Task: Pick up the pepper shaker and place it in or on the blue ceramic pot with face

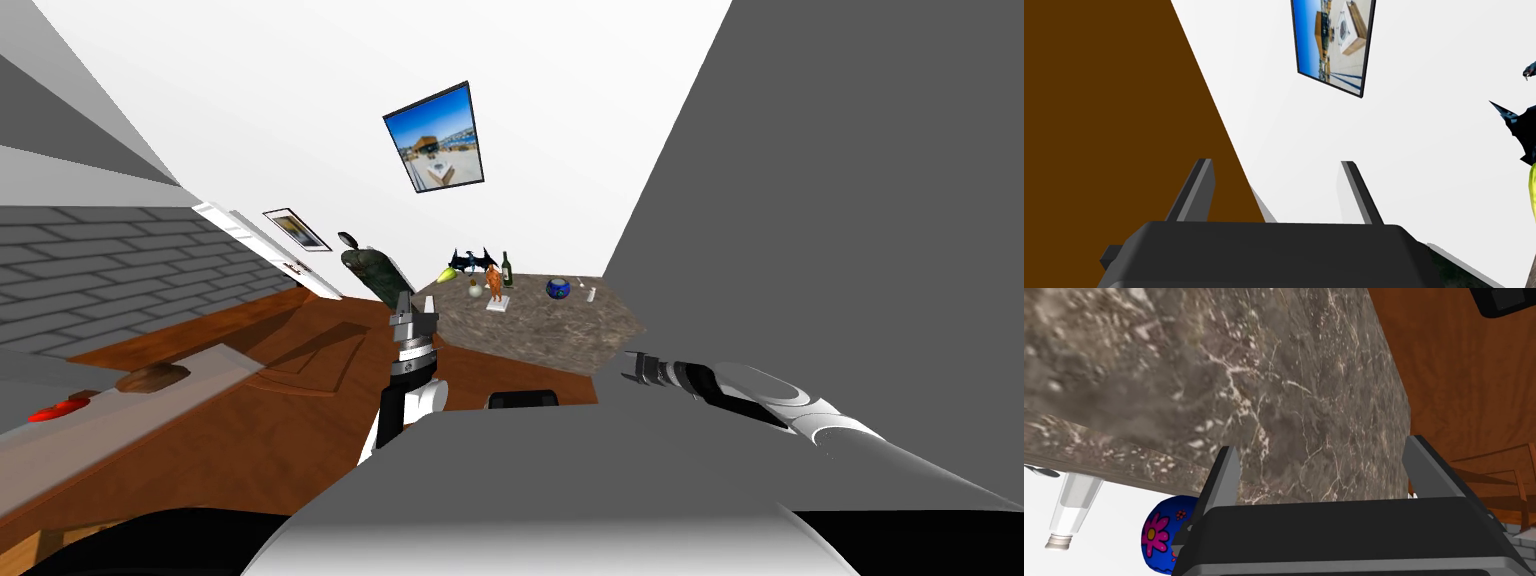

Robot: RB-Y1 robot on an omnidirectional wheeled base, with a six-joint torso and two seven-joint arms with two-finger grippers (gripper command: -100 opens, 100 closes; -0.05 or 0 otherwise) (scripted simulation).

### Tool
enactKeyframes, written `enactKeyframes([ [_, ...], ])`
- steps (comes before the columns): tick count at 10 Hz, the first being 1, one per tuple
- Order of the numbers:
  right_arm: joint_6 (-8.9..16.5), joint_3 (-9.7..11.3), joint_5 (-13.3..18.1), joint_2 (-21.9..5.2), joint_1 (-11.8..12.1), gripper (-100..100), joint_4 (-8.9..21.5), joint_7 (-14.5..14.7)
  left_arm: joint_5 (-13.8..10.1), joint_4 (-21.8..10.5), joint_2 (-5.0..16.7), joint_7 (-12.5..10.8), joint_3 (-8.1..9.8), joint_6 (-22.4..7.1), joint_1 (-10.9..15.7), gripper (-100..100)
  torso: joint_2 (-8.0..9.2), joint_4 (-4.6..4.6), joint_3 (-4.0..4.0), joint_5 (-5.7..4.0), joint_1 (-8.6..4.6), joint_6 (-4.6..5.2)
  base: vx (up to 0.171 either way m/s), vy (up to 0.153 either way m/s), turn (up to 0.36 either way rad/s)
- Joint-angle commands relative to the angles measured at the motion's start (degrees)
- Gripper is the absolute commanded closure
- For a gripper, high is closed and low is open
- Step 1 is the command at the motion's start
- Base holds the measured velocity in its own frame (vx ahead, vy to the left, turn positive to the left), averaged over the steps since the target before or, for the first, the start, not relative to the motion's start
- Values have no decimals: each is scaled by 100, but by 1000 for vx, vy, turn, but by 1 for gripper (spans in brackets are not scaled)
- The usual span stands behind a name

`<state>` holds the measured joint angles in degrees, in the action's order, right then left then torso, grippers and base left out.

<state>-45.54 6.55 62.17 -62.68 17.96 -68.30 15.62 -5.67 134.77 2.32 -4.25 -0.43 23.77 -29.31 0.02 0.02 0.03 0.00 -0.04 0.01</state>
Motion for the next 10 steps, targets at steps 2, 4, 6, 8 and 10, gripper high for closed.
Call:
enactKeyframes([
  [2, 21, 5, 137, -102, 3, -100, -42, 15, 0, 0, 0, 0, 0, 0, 1, 0, 1, 0, 1, 2, 9, -3, -20, 32, 117],
  [4, 67, 18, 440, -320, 10, -100, -130, 47, 0, 0, 0, 0, -1, 0, 1, 0, 9, 2, 5, 5, 22, -4, -48, 60, 238],
  [6, 116, 34, 765, -549, 15, -100, -219, 83, 0, 0, -1, 0, -1, 0, 1, 0, 19, 4, 11, 8, 30, -3, -47, 54, 222],
  [8, 162, 55, 1096, -781, 17, -100, -308, 122, 0, 0, 0, 0, 0, 0, 0, 0, 6, 2, 3, 4, 12, -1, -6, 13, 191],
  [10, 200, 78, 1432, -1009, 20, -100, -397, 161, 0, 0, 0, 0, 0, 0, 0, 0, 0, 0, 0, 1, 5, -2, -5, 5, 203],
])
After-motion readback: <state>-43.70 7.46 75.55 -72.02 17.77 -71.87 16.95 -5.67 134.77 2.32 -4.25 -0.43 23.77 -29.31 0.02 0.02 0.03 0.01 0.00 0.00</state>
